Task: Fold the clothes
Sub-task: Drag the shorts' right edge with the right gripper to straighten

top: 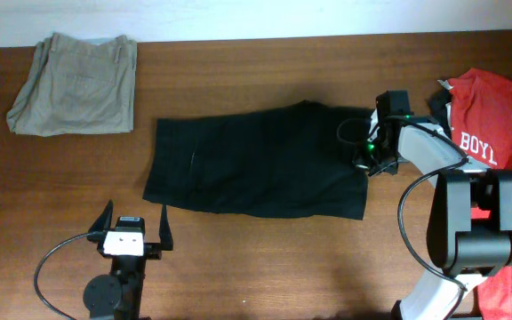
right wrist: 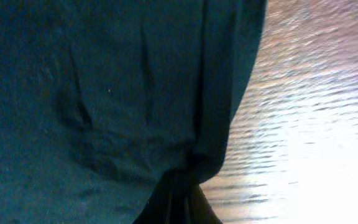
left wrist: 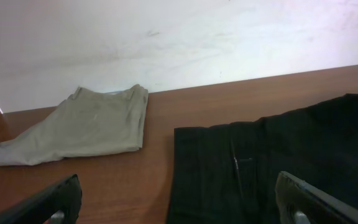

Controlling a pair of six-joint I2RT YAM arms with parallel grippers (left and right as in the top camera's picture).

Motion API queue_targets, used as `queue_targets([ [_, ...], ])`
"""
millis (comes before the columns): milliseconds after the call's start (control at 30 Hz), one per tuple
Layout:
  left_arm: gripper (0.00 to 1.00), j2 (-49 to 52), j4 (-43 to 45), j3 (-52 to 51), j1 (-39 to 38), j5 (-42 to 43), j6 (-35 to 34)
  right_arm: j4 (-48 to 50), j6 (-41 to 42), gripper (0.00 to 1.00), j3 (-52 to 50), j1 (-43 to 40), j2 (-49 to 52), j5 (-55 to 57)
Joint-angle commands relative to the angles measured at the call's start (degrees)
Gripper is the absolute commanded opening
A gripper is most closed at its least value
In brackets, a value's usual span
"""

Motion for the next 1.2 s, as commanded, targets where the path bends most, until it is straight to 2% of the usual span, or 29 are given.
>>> queue_targets([
  [0,0.99,-0.37,-0.15,-0.22,0.17,-0.22,-0.50,0.37,-0.20,0.04,2.19,-3.17,0.74,6.54],
  [233,0.99,-0.37,-0.15,-0.22,0.17,-0.20,-0.50,1.27,-2.56,0.04,9.86,-6.01,0.74,3.98],
  [567,0.99,-0.37,-0.15,-0.22,0.17,-0.22,-0.50,3.21,-3.19,0.04,10.69,-6.03,0.74,2.62],
  [700,0.99,-0.37,-0.15,-0.22,0.17,-0.20,-0.50,0.57,-0.57,0.04,10.69,-6.01,0.74,4.17],
  [867,0.99,-0.37,-0.15,-0.22,0.17,-0.22,-0.50,-4.52,-0.57,0.04,10.58,-5.97,0.74,4.13],
  [1033,0.99,-0.37,-0.15,-0.22,0.17,-0.22,-0.50,-5.53,-0.39,0.03,10.56,-5.97,0.74,3.52],
  [1067,0.99,-0.37,-0.15,-0.22,0.17,-0.20,-0.50,-4.92,-0.44,0.10,10.56,-5.97,0.74,3.74],
  [1100,0.99,-0.37,-0.15,-0.22,0.17,-0.20,-0.50,-4.42,-0.48,0.24,10.58,-5.97,0.74,3.74],
  [1133,0.99,-0.37,-0.15,-0.22,0.17,-0.20,-0.50,-3.91,-0.66,0.50,10.58,-5.99,0.74,3.72],
  [1167,0.99,-0.37,-0.15,-0.22,0.17,-0.22,-0.50,-3.41,-0.68,0.62,10.58,-6.03,0.74,3.74],
])
